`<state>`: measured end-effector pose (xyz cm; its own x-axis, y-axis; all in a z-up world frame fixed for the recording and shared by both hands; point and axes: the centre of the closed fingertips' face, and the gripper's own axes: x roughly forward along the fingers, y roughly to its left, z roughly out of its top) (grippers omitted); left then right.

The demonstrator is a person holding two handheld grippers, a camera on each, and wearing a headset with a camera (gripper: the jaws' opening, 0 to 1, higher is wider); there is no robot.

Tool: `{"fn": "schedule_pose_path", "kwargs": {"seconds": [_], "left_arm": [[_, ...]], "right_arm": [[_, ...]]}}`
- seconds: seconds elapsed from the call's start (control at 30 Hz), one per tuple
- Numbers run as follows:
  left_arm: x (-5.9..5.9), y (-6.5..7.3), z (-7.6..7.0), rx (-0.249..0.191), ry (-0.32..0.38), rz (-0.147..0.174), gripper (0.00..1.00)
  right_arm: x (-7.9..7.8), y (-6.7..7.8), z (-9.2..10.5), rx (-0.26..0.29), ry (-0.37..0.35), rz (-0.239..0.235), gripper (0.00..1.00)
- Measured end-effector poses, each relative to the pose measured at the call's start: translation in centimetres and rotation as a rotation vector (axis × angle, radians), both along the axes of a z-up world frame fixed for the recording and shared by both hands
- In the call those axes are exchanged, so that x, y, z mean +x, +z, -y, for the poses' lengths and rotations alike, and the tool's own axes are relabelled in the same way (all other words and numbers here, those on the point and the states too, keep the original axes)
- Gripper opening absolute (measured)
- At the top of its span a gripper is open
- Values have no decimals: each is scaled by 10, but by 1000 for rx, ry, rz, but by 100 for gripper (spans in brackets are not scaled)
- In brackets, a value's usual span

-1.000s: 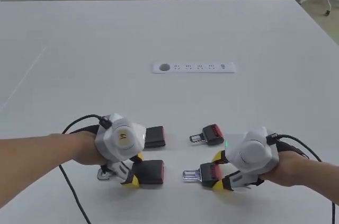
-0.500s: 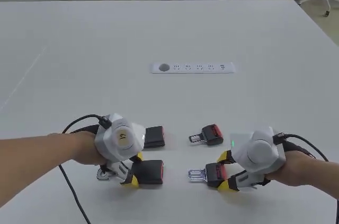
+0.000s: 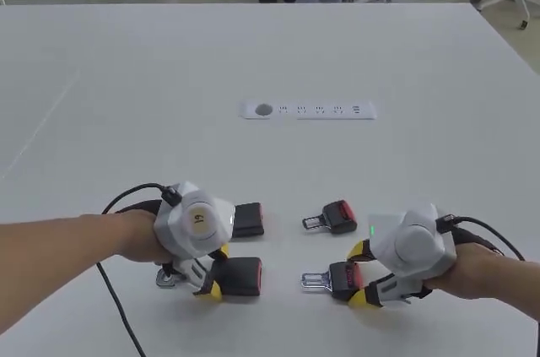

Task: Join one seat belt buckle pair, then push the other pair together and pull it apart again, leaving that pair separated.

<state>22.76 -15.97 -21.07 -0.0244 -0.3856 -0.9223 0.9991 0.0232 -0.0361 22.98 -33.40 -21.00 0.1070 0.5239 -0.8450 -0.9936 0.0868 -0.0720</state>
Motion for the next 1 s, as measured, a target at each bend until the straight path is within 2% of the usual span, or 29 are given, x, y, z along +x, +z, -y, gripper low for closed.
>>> {"fn": "schedule_pose_path", "kwargs": {"seconds": [0.2, 0.33, 0.6, 0.87, 1.0], "left_arm": [[1, -1, -1, 2, 15, -9, 35], [3, 0, -3, 23, 23, 2, 40], [6, 6, -2, 12, 35, 12, 41], [1, 15, -3, 15, 39, 10, 44], [3, 14, -5, 4, 60, 9, 44]], "right_arm": [[1, 1, 0, -9, 3, 7, 39], [0, 3, 2, -14, -3, 7, 41], [1, 6, 6, -7, -8, 11, 44], [2, 11, 7, 13, -6, 11, 46], [2, 16, 8, 13, -6, 19, 47]]}}
